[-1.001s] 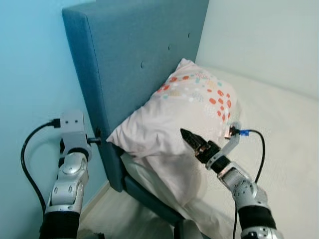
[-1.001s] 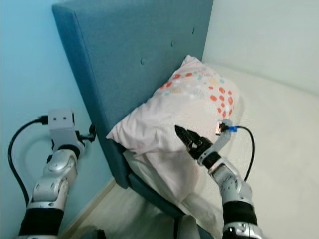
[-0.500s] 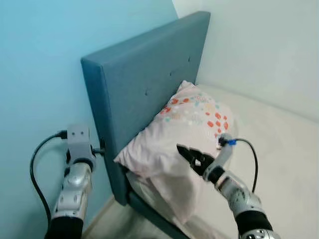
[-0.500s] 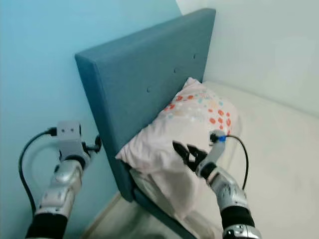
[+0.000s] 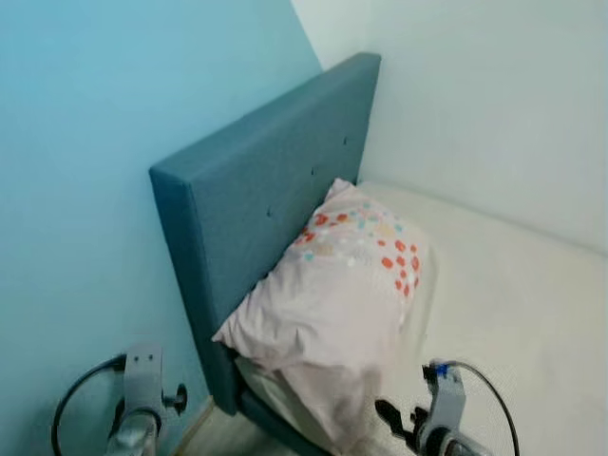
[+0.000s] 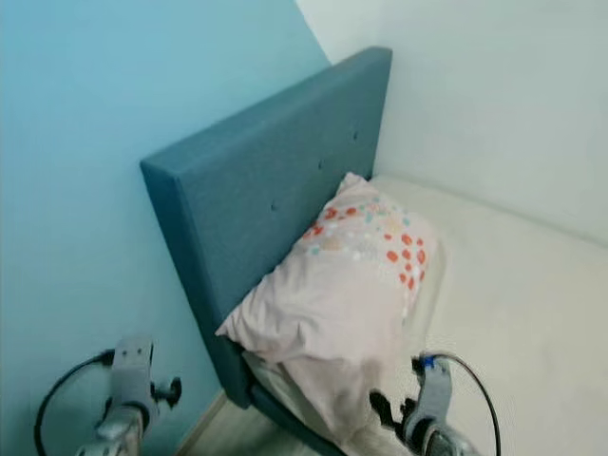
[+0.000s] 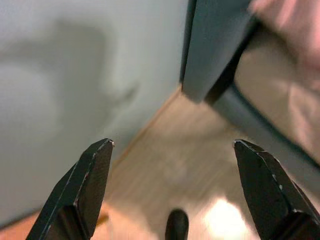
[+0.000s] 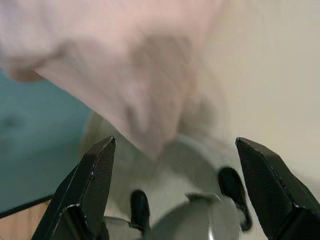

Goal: Clean up the room

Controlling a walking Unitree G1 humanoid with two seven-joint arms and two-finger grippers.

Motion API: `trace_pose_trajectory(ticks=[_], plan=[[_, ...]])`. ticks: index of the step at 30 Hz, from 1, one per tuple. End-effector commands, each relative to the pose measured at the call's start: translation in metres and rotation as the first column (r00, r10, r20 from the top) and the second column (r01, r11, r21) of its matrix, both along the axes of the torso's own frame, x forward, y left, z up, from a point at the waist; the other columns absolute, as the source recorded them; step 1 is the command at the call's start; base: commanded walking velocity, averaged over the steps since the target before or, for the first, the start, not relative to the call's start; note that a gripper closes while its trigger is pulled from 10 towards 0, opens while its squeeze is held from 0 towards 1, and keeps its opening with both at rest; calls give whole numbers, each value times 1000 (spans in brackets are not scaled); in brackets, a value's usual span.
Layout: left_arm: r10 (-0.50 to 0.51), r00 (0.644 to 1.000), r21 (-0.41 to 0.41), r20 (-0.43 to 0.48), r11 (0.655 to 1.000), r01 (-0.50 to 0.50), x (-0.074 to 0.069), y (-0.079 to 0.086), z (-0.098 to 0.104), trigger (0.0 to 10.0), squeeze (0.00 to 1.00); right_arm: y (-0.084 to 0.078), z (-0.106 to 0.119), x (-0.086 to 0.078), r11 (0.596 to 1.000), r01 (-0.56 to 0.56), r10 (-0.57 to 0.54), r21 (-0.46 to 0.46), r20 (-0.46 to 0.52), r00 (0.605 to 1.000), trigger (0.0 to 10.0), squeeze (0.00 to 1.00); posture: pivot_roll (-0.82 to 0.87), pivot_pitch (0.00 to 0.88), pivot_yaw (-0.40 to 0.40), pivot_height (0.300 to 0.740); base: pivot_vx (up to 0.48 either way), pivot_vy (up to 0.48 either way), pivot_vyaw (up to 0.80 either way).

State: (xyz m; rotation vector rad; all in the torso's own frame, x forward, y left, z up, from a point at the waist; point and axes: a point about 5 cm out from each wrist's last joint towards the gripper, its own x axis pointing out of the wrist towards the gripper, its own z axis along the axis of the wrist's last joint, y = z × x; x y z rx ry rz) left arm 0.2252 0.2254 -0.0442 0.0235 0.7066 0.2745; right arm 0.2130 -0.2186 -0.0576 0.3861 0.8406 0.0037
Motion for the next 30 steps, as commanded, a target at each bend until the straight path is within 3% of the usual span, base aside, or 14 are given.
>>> trace_pose_trajectory(ticks=[1, 2, 3, 6, 10, 15, 17, 26, 30], plan=[[5, 997, -9, -75, 1000, -6, -20, 4, -14, 10000, 0, -2, -11, -18, 999, 5, -8, -42, -70, 998, 10000, 0, -44, 0, -66, 740, 0, 0, 0], [3, 990, -15, -140, 1000, -5, -35, 5, -24, 10000, 0, -3, -19, -33, 997, 4, -14, -80, -125, 992, 10000, 0, -40, 0, -66, 740, 0, 0, 0], [3, 990, -15, -140, 1000, -5, -35, 5, -24, 10000, 0, -3, -19, -33, 997, 4, -14, -80, -125, 992, 10000, 0, -40, 0, -66, 740, 0, 0, 0], [0, 954, -25, -298, 1000, -7, -71, 5, -44, 10000, 0, -5, -33, -61, 989, -12, -23, -147, -235, 972, 10000, 0, -39, 0, -64, 740, 0, 0, 0], [9, 917, -22, -399, 1000, -20, -99, 8, -54, 10000, 0, -2, -36, -68, 987, -9, -32, -160, -250, 968, 10000, 0, -43, 0, -58, 740, -266, 0, 0], [2, 915, -24, -404, 1000, -13, -100, 8, -55, 10000, 0, -2, -35, -65, 988, -7, -29, -155, -228, 973, 10000, 0, -41, 0, -50, 740, -184, 0, 0], [-20, 919, -22, -395, 1000, 13, -96, 7, -54, 10000, 0, -2, -34, -62, 980, -80, 36, -181, -231, 972, 10000, 0, -36, 0, -52, 740, 0, 0, 694], [-41, 923, -31, -383, 999, 32, -87, 7, -51, 10000, 0, 2, -34, -59, 979, -87, 45, -182, -222, 974, 10000, 0, -37, 0, -47, 740, 0, 0, 694], [-70, 909, -35, -412, 998, 61, -92, 3, -54, 10000, 0, 5, -35, -60, 981, -79, 37, -179, -227, 973, 10000, 0, -37, 0, -45, 740, -88, 0, 697]])
